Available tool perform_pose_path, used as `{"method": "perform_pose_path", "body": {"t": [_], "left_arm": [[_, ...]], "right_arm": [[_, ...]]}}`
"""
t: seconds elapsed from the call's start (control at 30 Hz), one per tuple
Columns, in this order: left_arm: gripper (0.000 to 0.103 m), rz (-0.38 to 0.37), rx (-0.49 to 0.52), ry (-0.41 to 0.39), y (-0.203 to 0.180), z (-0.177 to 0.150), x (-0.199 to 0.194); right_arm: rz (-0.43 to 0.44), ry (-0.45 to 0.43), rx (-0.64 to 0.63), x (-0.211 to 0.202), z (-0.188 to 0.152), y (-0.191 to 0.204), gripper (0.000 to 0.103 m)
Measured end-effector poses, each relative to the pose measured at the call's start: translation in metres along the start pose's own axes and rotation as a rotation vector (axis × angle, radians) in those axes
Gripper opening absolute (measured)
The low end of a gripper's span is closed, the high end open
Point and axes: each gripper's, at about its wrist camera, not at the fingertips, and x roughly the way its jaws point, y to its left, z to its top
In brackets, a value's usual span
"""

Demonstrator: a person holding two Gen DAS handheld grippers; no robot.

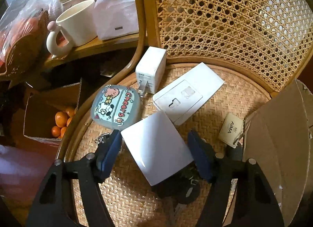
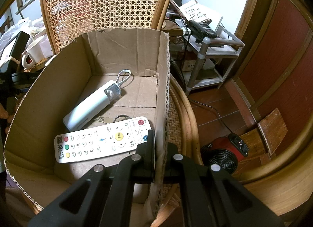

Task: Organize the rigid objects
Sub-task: 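Close the left gripper around the white square charger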

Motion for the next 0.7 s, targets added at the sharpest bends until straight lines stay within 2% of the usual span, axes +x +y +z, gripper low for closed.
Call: {"method": "perform_pose_path", "body": {"t": [0.27, 0.47, 0.7], "left_arm": [[0.068, -0.019, 0.067, 0.017, -0.007, -0.013, -0.007], [0.069, -0.041, 0.171, 0.029, -0.017, -0.023, -0.013], [0.071, -0.058, 0.159, 0.065, -0.016, -0.025, -0.009]], "right_arm": [[0.001, 0.000, 0.000, 0.000, 0.000, 0.000, 0.006], [-0.001, 0.000, 0.000, 0.000, 0.000, 0.000, 0.006], [0.000, 0.000, 0.001, 0.000, 0.000, 0.000, 0.006]]}}
